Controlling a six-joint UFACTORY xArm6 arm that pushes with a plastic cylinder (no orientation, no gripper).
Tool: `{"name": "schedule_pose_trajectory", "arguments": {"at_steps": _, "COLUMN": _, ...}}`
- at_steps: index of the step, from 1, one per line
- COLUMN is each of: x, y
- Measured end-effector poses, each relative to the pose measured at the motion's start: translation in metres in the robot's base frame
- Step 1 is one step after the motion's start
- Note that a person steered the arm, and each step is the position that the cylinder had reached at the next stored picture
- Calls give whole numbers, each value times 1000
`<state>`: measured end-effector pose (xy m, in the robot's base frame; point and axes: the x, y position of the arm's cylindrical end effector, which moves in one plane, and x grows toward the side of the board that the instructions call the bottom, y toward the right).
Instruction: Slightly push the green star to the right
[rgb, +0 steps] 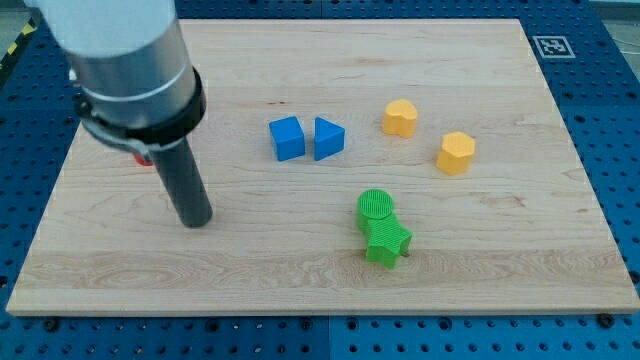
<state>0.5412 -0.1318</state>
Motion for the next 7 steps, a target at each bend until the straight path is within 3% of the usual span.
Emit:
{"name": "schedule_pose_trajectory", "arguments": {"at_steps": 1, "x": 21, "y": 31}}
{"name": "schedule_pose_trajectory", "arguments": {"at_steps": 3, "x": 24, "y": 159}}
{"name": "schedule_pose_trajectory", "arguments": {"at_steps": 7, "x": 39, "y": 160}}
